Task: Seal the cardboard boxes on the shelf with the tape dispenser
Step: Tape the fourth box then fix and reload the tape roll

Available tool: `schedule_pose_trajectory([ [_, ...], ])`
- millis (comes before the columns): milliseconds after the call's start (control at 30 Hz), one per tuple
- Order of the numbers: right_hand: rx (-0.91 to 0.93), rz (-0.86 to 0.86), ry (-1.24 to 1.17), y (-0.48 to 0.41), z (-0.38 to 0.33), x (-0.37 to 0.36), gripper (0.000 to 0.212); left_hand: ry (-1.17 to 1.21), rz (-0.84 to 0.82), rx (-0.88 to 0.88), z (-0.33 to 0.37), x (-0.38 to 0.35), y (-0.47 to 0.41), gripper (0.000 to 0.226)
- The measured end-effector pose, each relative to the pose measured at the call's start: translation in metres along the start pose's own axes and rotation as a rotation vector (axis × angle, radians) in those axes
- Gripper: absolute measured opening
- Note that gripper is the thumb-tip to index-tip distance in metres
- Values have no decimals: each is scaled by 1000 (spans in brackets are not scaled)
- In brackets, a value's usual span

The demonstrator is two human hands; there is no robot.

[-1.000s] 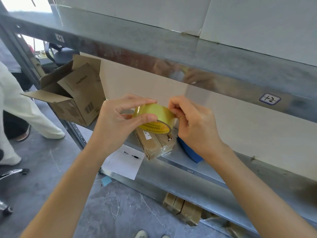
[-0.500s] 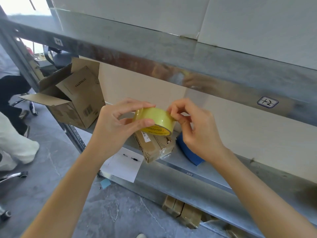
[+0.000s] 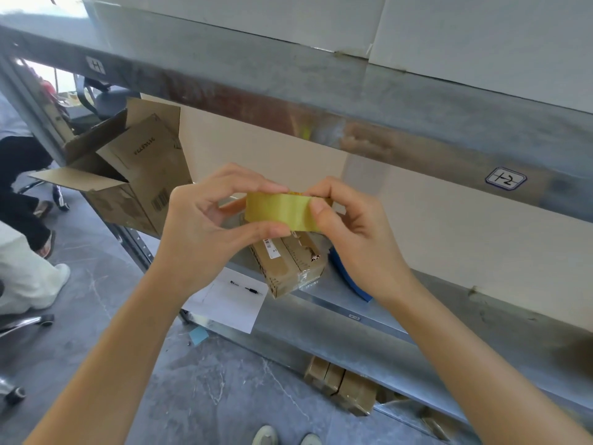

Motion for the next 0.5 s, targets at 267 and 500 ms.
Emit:
schedule_pose_trajectory([
  [267, -6, 77, -7, -1, -4, -3, 26, -8, 26, 14, 2, -2, -3, 37],
  [500, 67, 100, -8, -16, -20, 0, 30, -35, 61, -32, 19, -1, -15, 35],
])
Point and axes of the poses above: each hand's wrist, its own y-axis away from the middle knuckle, its own x-axis out of the back of the hand, z = x × y, the point moved 4 cm from there along -y, towards the middle knuckle
